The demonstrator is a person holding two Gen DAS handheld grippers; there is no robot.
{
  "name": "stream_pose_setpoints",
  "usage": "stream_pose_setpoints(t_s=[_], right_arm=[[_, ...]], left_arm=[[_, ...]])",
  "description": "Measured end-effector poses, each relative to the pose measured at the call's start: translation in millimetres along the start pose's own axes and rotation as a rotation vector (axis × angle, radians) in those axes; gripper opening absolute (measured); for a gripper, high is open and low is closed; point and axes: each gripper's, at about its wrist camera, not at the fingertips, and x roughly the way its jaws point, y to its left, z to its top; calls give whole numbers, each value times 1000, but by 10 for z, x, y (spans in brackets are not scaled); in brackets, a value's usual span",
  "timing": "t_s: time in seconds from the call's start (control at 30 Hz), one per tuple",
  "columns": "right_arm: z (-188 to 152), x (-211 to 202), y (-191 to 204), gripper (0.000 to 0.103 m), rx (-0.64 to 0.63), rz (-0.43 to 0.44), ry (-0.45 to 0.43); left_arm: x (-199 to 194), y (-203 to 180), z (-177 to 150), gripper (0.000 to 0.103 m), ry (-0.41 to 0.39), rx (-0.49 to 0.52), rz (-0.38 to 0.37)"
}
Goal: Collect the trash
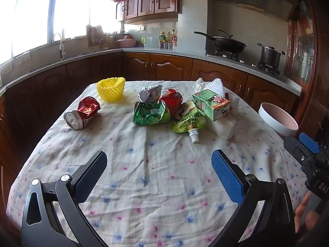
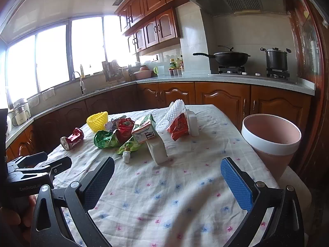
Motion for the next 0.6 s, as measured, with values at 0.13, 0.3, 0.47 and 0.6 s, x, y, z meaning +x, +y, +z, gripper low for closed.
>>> stream_pose_setpoints(t_s=[0.13, 0.3, 0.47, 0.6], right_arm=[[1, 1, -18, 103, 5, 7, -2], [2, 1, -22, 103, 11, 9, -2], [5, 8, -41, 103, 21, 11, -1], [4, 12, -55, 103, 23, 12, 2]], left_arm=[[34, -23, 9, 103, 1, -1, 1], [90, -42, 27, 103, 4, 0, -2], [70, -40, -19, 103, 3, 8, -5], [97, -43, -28, 103, 7, 6, -11]])
